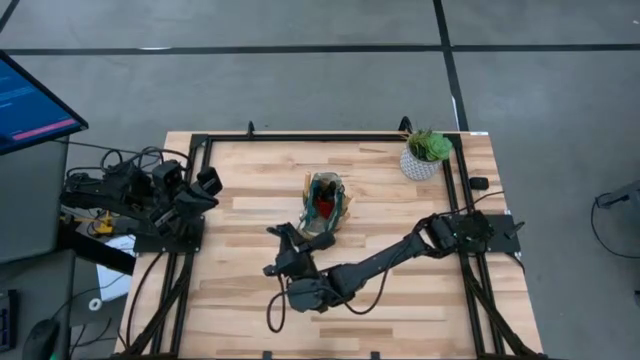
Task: Pick & Place Garden tools in Gardening bag
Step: Put the green shear scissors into the gardening bag
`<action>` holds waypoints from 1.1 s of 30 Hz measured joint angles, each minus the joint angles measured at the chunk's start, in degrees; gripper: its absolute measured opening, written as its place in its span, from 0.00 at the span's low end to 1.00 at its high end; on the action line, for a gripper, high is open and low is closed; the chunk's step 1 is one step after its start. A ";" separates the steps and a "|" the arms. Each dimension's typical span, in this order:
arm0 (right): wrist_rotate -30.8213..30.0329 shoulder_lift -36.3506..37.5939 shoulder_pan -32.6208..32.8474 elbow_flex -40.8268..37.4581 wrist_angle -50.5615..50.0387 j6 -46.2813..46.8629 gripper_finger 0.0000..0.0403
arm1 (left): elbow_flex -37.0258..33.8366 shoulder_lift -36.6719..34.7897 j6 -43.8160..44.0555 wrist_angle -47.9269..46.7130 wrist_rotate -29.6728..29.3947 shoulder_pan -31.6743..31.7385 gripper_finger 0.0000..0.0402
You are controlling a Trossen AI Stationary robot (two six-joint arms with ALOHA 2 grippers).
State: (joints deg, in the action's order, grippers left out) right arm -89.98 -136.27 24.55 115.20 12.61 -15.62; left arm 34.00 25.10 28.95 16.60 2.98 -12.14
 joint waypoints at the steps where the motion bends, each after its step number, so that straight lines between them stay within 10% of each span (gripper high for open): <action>1: -0.02 0.02 -0.13 0.00 -0.69 -0.27 0.12 | 0.00 0.00 0.00 0.00 -0.01 0.00 0.00; 12: -0.01 0.04 -1.69 0.00 -7.40 -2.13 0.12 | 0.00 0.00 0.00 -0.01 -0.05 0.00 0.00; 33: 0.03 0.13 -2.19 -2.96 -27.89 32.25 0.12 | 0.00 0.00 0.00 -0.07 -0.13 0.00 0.00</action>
State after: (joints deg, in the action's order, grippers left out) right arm -89.95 -136.14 22.36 112.23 -15.28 16.63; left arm 34.00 25.10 28.95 16.53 2.85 -12.14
